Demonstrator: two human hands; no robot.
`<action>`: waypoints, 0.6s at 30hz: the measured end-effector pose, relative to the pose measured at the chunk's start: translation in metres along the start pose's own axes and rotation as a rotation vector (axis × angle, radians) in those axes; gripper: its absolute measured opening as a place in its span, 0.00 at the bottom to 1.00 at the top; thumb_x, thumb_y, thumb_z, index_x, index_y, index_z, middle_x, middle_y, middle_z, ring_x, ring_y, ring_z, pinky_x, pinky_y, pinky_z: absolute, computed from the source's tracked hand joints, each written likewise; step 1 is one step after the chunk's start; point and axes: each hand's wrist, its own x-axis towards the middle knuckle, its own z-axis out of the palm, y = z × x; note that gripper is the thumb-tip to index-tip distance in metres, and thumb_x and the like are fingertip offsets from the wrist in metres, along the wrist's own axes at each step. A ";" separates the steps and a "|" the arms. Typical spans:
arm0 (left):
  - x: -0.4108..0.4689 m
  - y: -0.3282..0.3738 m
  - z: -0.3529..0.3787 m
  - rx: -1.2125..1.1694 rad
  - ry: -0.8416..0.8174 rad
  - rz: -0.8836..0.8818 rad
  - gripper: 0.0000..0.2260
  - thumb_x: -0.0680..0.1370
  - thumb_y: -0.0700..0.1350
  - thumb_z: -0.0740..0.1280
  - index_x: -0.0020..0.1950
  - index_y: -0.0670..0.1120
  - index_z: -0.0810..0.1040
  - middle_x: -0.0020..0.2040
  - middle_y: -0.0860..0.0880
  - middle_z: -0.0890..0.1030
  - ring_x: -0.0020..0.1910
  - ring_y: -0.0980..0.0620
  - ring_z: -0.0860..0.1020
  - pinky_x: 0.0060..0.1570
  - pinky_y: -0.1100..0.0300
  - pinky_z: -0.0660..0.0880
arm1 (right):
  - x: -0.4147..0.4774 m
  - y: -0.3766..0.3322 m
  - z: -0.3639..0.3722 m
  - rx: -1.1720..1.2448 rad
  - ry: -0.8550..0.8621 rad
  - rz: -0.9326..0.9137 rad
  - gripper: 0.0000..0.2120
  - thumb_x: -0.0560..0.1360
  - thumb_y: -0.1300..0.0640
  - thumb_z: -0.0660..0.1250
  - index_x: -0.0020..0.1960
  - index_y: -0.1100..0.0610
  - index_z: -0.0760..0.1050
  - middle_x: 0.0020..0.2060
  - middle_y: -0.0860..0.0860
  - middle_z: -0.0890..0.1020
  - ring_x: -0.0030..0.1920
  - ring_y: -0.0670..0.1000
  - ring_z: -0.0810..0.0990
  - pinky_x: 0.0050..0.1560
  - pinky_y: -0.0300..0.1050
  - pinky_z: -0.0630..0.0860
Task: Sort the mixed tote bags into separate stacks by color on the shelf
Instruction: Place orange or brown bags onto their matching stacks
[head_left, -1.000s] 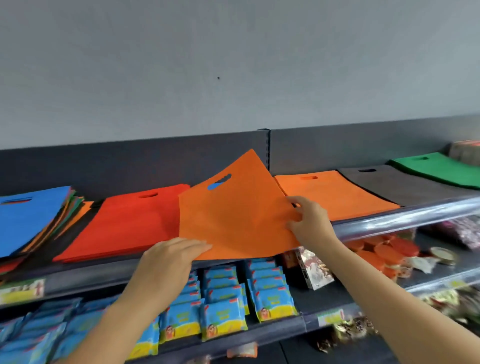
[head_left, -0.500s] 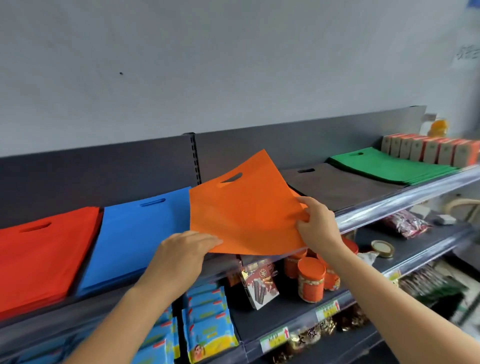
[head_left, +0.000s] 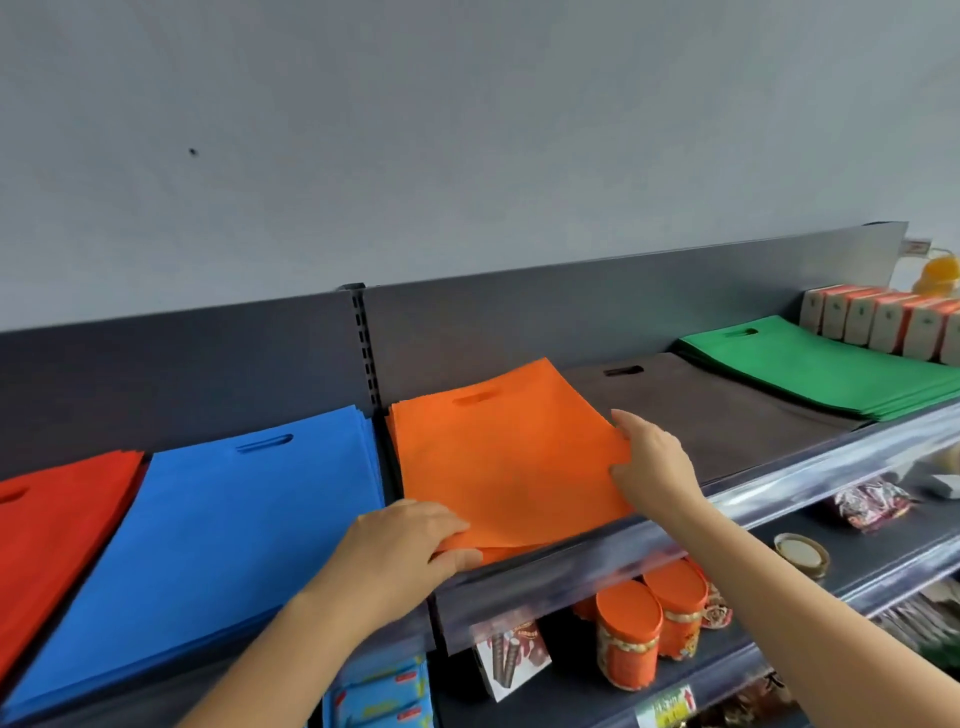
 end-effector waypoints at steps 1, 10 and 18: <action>0.001 0.002 0.002 0.020 -0.033 -0.025 0.30 0.73 0.70 0.48 0.70 0.59 0.67 0.68 0.64 0.67 0.66 0.61 0.65 0.61 0.58 0.66 | 0.002 0.004 0.002 -0.046 -0.016 -0.020 0.31 0.72 0.67 0.60 0.74 0.53 0.61 0.68 0.52 0.70 0.67 0.57 0.65 0.57 0.47 0.69; 0.007 0.025 0.015 -0.051 0.023 -0.206 0.31 0.72 0.70 0.47 0.69 0.57 0.69 0.63 0.63 0.69 0.62 0.62 0.65 0.55 0.65 0.65 | 0.000 0.001 0.019 -0.051 -0.321 -0.425 0.14 0.76 0.51 0.64 0.61 0.52 0.77 0.62 0.50 0.76 0.61 0.53 0.72 0.61 0.46 0.69; -0.015 0.036 0.018 0.040 0.153 -0.258 0.21 0.81 0.59 0.49 0.70 0.56 0.68 0.71 0.60 0.65 0.69 0.60 0.61 0.66 0.61 0.60 | -0.002 -0.003 0.018 0.006 -0.304 -0.466 0.15 0.77 0.55 0.63 0.63 0.53 0.75 0.62 0.50 0.76 0.62 0.52 0.72 0.58 0.43 0.70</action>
